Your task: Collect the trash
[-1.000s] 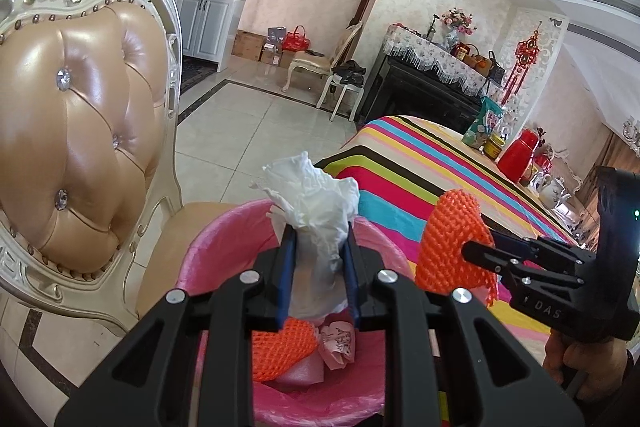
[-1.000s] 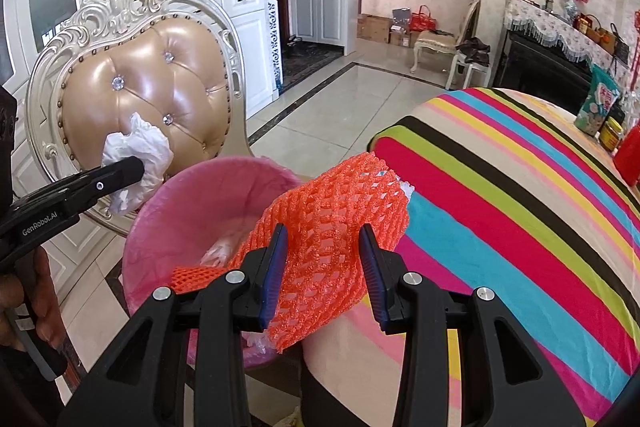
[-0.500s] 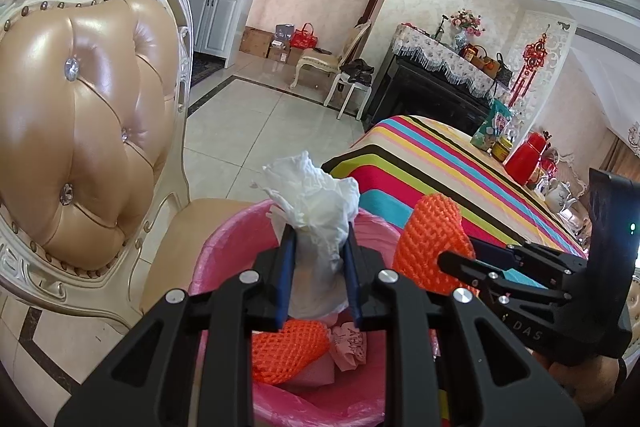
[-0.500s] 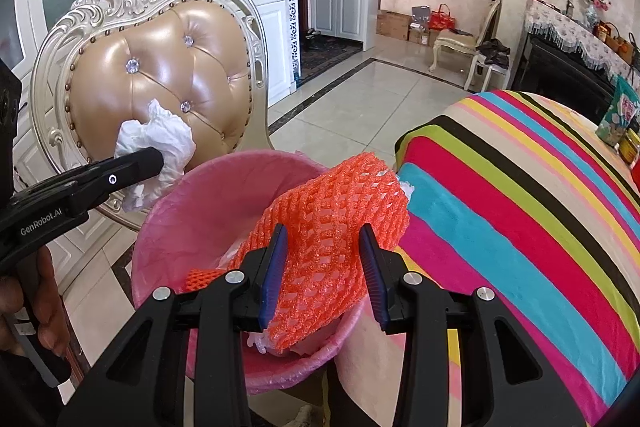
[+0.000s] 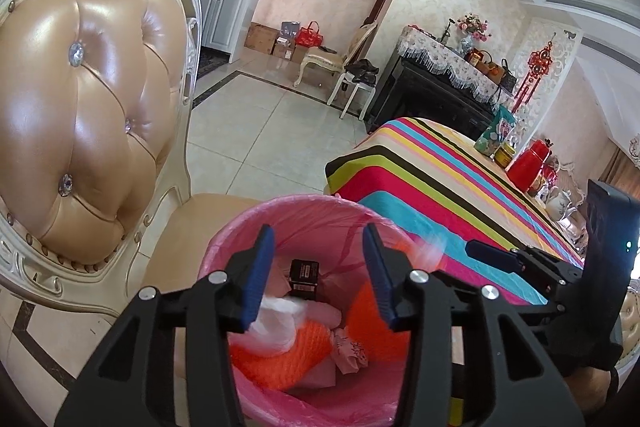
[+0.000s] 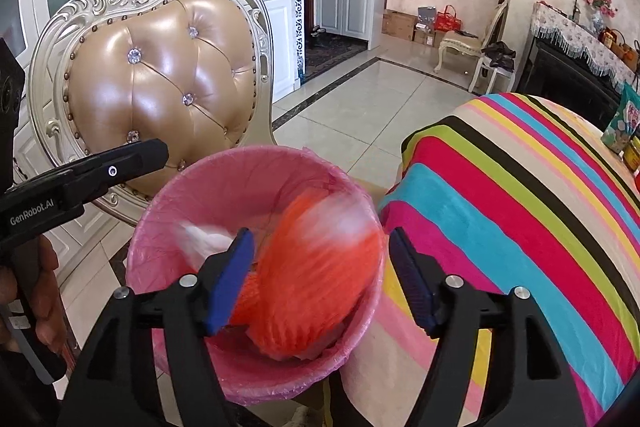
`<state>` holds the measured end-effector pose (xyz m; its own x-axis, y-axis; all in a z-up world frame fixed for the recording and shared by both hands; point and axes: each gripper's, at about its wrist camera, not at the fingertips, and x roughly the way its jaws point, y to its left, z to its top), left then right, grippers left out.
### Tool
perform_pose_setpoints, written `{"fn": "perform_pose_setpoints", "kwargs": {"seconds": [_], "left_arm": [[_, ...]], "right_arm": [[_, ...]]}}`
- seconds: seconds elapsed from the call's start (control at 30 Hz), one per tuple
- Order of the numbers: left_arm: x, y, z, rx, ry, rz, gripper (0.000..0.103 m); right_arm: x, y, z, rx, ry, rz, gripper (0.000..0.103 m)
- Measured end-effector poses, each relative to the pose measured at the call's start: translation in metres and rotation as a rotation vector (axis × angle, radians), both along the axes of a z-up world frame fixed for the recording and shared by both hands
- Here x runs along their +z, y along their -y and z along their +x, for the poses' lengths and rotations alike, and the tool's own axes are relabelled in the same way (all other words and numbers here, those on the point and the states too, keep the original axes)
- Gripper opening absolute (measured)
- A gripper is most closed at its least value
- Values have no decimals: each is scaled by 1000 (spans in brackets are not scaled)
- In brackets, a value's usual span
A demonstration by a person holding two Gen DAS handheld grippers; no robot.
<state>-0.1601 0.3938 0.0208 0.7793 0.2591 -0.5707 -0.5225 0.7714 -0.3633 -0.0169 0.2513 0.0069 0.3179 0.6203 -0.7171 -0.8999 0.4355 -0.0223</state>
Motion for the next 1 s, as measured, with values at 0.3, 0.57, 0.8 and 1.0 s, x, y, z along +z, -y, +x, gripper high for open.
{"fn": "perform_pose_setpoints", "kwargs": {"seconds": [0.3, 0.57, 0.8, 1.0], "left_arm": [[-1, 10, -10, 3, -38, 18, 70], [-9, 30, -28, 29, -130, 48, 93], [-14, 46, -49, 67, -188, 68, 98], [-16, 56, -56, 55, -205, 79, 98]], "right_arm": [[-4, 18, -1, -36, 17, 17, 77], [-12, 46, -10, -68, 5, 55, 81], [-17, 64, -25, -58, -2, 88, 87], [-19, 72, -32, -53, -11, 96, 89]]}}
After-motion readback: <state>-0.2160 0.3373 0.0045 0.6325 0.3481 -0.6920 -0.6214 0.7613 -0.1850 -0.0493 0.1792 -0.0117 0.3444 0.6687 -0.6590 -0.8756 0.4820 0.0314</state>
